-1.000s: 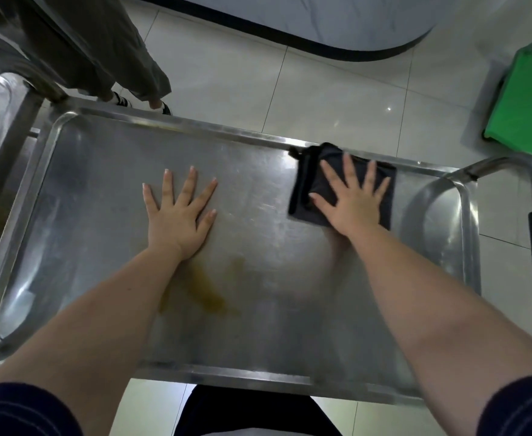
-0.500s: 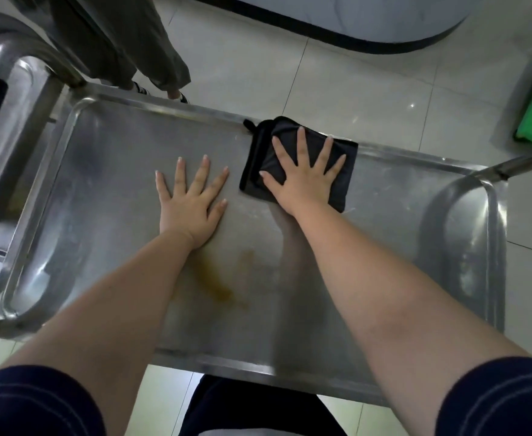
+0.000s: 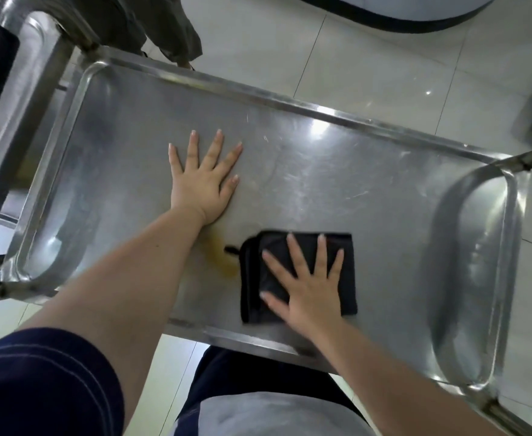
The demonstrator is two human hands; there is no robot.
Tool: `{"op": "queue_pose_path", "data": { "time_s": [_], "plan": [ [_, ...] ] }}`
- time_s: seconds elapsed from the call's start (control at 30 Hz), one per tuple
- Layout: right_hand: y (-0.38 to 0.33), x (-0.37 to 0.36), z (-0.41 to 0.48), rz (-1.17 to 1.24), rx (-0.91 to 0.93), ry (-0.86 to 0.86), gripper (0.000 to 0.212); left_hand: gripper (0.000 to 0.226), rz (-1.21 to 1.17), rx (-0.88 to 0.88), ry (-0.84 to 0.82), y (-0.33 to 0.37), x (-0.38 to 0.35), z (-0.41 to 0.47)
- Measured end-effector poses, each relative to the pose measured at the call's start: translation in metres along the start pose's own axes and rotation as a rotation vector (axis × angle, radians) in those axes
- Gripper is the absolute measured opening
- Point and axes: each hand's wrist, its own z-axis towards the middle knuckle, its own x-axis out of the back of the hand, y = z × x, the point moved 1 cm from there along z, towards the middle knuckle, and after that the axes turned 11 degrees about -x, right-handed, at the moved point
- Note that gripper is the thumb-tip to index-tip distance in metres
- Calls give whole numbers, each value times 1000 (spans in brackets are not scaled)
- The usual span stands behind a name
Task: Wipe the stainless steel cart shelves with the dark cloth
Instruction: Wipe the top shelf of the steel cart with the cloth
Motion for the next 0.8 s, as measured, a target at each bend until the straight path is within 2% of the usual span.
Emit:
{"op": "queue_pose_path", "data": {
  "time_s": [0.07,0.17,0.3,0.5,0.8],
  "plan": [
    [10,16,62,30,-131,60,73,57,-3,4,10,-1,-1,1],
    [26,47,157,51,-325,19,74,56,-5,4,22,-2,-3,2],
    [31,59,204,27,-389,25,74,56,-2,1,31,-3,-5,4],
    [20,41,146,-5,-288,20,75,56,-35,-16,19,-3,-3,3],
    [-46,-15,-40,19,-177,29,76,58,-69,-45,-5,-3,2,-2]
  ]
}}
